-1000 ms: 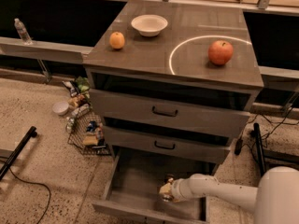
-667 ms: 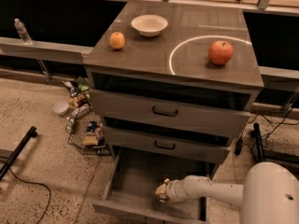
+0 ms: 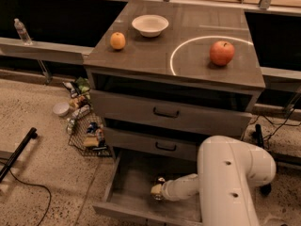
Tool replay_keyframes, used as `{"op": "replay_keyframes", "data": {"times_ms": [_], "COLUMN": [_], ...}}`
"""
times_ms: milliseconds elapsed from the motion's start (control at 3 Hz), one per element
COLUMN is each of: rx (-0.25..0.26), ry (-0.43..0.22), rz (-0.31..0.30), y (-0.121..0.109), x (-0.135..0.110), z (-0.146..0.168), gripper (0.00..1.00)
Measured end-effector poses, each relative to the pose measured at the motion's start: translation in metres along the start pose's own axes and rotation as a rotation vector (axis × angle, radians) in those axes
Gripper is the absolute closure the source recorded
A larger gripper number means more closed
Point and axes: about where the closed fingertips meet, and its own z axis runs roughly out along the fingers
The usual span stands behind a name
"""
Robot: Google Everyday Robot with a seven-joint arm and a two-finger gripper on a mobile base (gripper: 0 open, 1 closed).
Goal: Place orange can into bottom drawer
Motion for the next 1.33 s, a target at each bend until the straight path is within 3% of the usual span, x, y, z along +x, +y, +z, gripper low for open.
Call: {"op": "replay_keyframes", "data": {"times_ms": [333, 667, 1000, 1333], "rx": [-0.067, -0.102, -0.105, -0.056], "ry": [0.053, 0.099, 0.141, 0.18], "rz": [0.03, 0.095, 0.174, 0.254], "y": [0.008, 0.023, 0.042, 0.06], "x": [0.008, 0.005, -0.002, -0.004], "z": [-0.009, -0.034, -0.08, -0.143], "gripper": [0.0, 0.0, 0.0, 0.0]}}
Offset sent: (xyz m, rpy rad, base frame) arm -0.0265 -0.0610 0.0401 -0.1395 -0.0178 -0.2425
